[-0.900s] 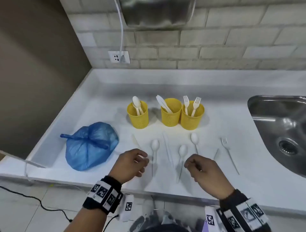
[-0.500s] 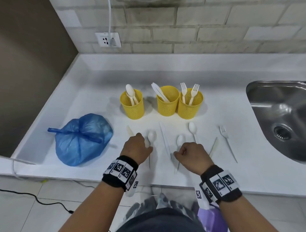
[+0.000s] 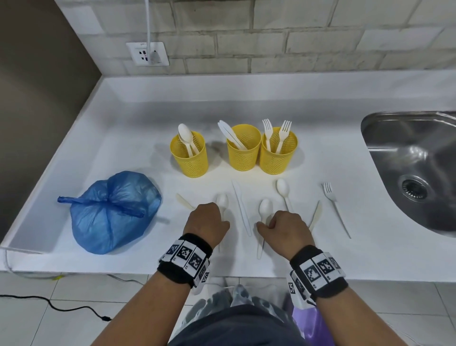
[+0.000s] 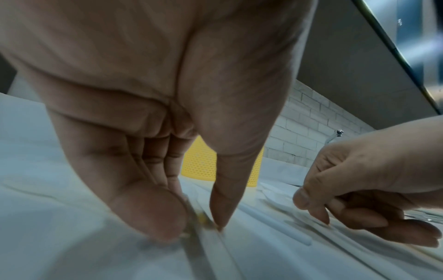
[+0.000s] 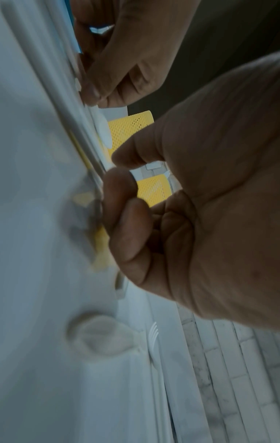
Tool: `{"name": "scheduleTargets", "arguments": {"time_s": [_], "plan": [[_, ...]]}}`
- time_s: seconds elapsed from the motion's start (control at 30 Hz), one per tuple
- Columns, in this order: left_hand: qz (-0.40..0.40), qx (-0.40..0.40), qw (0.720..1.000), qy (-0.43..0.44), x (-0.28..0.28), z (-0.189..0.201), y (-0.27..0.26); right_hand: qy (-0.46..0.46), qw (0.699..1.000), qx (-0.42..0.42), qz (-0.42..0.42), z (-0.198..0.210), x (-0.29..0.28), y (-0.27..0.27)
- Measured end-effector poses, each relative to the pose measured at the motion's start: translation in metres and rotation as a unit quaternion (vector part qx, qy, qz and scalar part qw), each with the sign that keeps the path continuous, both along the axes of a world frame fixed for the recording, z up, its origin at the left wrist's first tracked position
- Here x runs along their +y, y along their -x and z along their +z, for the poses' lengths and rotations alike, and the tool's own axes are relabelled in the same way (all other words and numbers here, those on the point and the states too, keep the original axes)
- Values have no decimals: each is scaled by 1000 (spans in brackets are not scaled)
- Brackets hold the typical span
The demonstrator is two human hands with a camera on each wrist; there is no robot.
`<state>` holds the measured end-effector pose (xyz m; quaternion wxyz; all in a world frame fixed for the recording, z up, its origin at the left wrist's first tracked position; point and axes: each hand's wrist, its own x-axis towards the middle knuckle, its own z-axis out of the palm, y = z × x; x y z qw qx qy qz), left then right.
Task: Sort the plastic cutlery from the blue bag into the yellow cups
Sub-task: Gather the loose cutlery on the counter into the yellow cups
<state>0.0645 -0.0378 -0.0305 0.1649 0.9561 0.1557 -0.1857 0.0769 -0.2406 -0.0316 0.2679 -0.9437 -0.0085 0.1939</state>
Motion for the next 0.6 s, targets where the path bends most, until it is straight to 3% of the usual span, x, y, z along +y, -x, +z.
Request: {"name": "scheduleTargets", "arguments": {"time_s": [0.4,0.6], "plan": [[25,-16,996,79,1,3,3,66,997,-16,34,-1,9,-4],[18,-75,989,129,4,8,6,63,997,-11,35,-2,10,-3]]}}
